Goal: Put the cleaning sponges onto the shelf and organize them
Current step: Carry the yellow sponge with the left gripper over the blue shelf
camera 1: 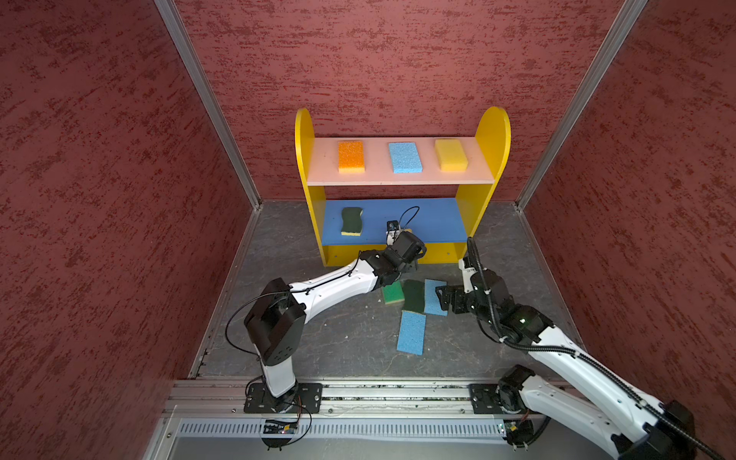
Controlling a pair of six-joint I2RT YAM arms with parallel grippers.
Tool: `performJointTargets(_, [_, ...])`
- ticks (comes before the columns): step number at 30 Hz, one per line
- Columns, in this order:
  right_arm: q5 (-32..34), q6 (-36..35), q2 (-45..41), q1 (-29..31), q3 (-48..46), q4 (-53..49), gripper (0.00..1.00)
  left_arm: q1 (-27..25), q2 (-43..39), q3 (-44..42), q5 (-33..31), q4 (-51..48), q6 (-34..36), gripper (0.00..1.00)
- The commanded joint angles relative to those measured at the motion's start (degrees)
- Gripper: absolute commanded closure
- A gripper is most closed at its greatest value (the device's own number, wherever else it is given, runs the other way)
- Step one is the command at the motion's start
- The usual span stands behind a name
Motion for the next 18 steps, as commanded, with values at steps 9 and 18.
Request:
performJointTargets(9, [0.3,-1.6,0.1,-0.4,1.9,2.1,0.01,2.3,6.0,7.4,-3.5,3.2,7.8,0.33])
performJointTargets(18, [0.2,-2.0,1.9,-0.3,2.8,2.0,0.01,2.8,9.1,11.0,-6.2,5.0,10.7,0.33])
